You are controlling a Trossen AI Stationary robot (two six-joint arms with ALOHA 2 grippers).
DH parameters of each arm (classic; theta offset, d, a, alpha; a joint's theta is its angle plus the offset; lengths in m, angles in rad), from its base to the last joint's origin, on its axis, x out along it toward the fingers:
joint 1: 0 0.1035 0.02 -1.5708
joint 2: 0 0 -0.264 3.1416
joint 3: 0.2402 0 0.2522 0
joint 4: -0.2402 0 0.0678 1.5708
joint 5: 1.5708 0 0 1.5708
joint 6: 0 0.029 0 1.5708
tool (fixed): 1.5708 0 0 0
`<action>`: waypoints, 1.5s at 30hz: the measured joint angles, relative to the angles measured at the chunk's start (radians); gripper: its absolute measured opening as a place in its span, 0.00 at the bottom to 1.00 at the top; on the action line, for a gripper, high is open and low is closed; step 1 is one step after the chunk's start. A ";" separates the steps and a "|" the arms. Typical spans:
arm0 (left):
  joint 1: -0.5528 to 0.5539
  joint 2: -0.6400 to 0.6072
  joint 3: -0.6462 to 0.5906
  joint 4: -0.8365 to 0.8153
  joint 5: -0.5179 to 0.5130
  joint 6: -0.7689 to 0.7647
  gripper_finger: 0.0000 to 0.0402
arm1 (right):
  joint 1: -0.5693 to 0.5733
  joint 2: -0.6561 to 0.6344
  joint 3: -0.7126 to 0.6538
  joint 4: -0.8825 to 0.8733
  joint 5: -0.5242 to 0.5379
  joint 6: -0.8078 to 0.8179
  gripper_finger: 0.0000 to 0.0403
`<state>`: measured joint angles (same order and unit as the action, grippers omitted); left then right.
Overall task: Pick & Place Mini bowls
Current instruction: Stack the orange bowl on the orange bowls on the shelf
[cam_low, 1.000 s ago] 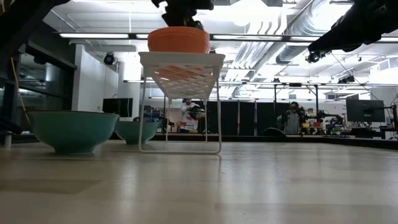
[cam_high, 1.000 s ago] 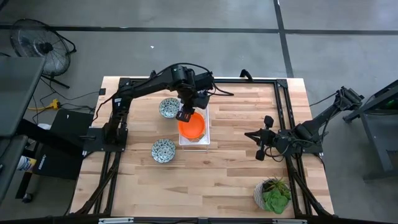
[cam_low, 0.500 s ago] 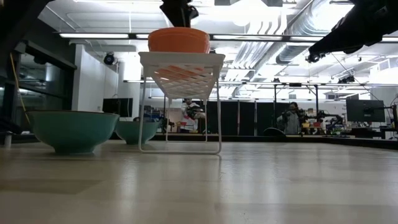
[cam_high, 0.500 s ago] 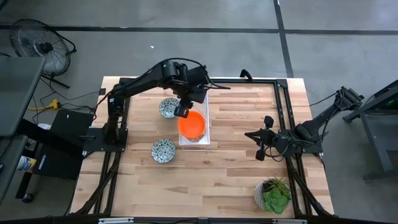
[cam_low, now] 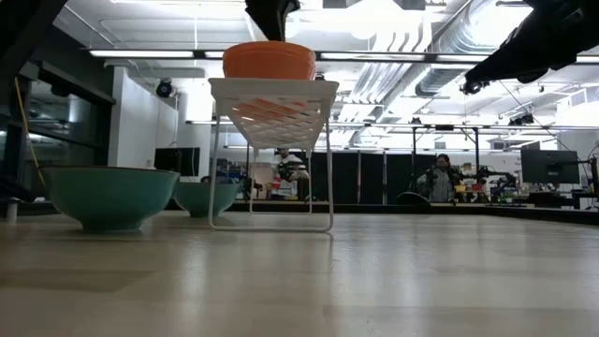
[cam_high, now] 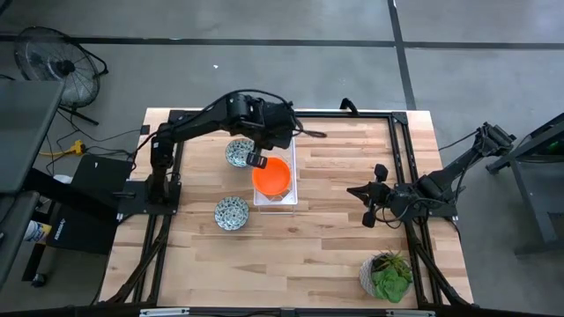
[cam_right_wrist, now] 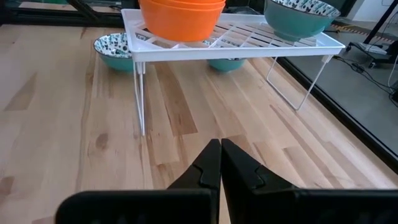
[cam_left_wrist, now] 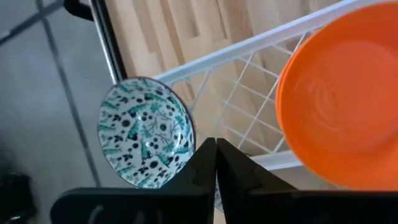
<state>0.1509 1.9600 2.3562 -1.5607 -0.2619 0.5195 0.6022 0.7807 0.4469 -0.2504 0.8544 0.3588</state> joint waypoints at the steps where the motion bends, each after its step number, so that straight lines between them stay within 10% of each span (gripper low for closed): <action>1: -0.008 -0.001 0.000 0.008 -0.009 -0.001 0.01 | 0.000 0.000 0.000 0.000 -0.003 0.000 0.00; 12: -0.068 -0.087 -0.056 0.080 -0.036 -0.030 0.00 | 0.000 0.000 0.000 -0.003 -0.006 0.003 0.00; 20: -0.080 -0.256 -0.341 0.295 0.011 -0.046 0.00 | 0.003 0.013 0.000 -0.006 -0.024 0.025 0.00; 32: 0.095 -0.614 -0.935 0.809 0.588 0.245 0.00 | 0.020 0.045 0.000 0.016 -0.009 0.027 0.00; 45: 0.325 -0.625 -1.174 1.118 1.115 0.435 0.00 | 0.019 0.051 0.000 0.031 0.011 0.024 0.00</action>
<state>0.4756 1.3346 1.1819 -0.4427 0.8528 0.9542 0.6216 0.8322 0.4469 -0.2195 0.8650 0.3833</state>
